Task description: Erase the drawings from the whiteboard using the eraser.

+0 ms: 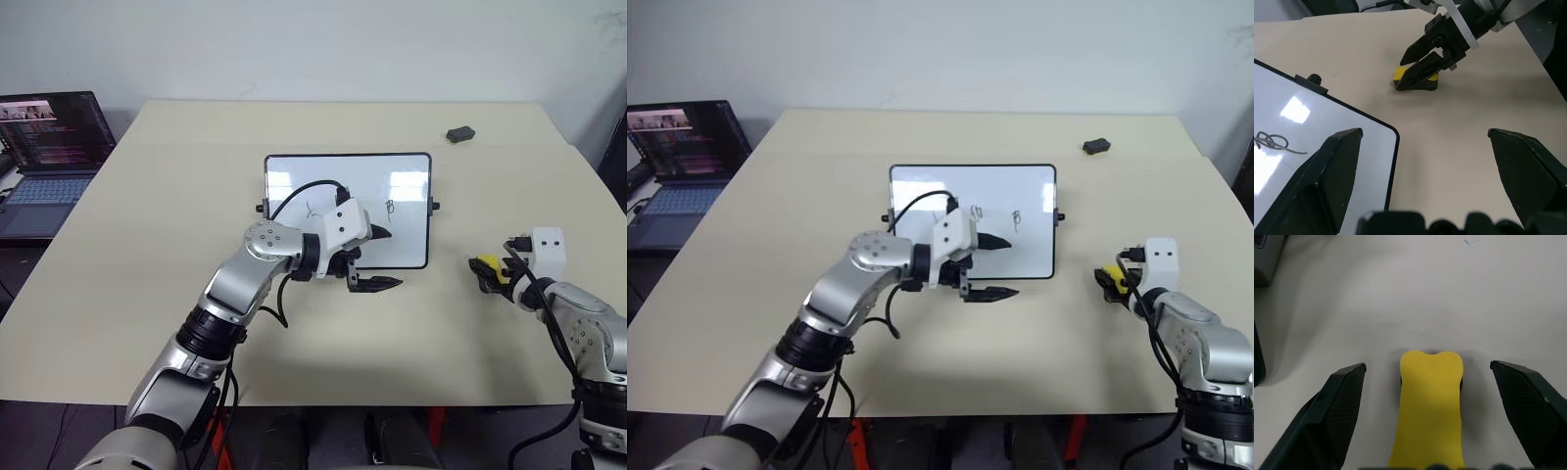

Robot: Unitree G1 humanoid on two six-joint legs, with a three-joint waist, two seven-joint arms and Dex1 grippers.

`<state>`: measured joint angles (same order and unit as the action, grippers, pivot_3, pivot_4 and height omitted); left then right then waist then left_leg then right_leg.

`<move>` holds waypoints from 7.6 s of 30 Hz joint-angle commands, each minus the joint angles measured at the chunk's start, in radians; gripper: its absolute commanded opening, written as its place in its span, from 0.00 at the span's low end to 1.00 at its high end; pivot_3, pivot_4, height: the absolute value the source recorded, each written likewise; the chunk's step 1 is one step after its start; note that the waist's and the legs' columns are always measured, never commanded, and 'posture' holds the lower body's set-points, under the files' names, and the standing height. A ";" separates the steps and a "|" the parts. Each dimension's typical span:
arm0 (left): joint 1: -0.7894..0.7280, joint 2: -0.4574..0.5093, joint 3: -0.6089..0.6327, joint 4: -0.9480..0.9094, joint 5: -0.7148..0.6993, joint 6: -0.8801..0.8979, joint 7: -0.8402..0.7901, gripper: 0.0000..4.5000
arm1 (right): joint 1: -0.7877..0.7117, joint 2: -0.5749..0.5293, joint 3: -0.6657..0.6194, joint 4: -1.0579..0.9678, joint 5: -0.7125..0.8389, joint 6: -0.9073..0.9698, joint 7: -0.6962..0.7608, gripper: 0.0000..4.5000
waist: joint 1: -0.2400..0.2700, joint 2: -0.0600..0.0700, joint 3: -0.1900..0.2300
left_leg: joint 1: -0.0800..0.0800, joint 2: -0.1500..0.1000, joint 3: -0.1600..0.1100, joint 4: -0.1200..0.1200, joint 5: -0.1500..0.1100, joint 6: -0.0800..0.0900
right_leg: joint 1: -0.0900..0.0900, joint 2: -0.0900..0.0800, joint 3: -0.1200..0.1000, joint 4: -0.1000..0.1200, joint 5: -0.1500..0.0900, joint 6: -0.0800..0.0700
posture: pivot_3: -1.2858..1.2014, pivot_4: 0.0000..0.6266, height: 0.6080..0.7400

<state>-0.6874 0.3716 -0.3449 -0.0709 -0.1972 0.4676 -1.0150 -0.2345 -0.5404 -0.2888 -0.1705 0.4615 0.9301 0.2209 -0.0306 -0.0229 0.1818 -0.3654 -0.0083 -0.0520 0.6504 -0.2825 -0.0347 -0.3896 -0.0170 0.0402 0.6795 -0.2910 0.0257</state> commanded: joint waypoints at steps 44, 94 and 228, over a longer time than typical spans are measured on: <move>0.187 0.241 0.298 -0.359 -0.145 0.357 0.255 1.00 | -0.214 0.202 0.295 -0.031 -0.288 -0.635 0.086 0.22 | -0.003 -0.001 0.000 | 0.000 0.001 -0.001 0.000 0.000 -0.001 | -0.001 -0.001 -0.001 0.000 0.000 0.000 | 0.52 0.24 1.00; 0.272 0.282 0.279 -0.327 -0.142 0.312 0.264 1.00 | -0.372 0.198 0.361 0.397 -0.513 -1.066 0.169 0.22 | -0.007 -0.004 -0.002 | -0.009 0.001 -0.002 0.010 -0.001 -0.001 | -0.005 -0.002 -0.002 0.000 0.004 0.001 | 0.52 0.24 1.00; 0.324 0.301 0.329 -0.368 -0.220 0.321 0.304 1.00 | -0.590 0.304 0.540 0.857 -0.701 -1.150 0.182 0.22 | -0.023 -0.005 -0.001 | 0.001 0.001 -0.002 0.009 -0.001 -0.001 | 0.002 -0.001 -0.002 0.001 0.005 0.000 | 0.52 0.24 1.00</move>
<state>-0.3578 0.6632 -0.0249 -0.3998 -0.4164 0.8078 -0.7096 -0.8628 -0.2324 0.2292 0.6615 -0.2183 -0.2699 0.3758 -0.0535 -0.0276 0.1807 -0.3643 -0.0071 -0.0539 0.6592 -0.2831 -0.0355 -0.3872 -0.0182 0.0386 0.6807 -0.2863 0.0255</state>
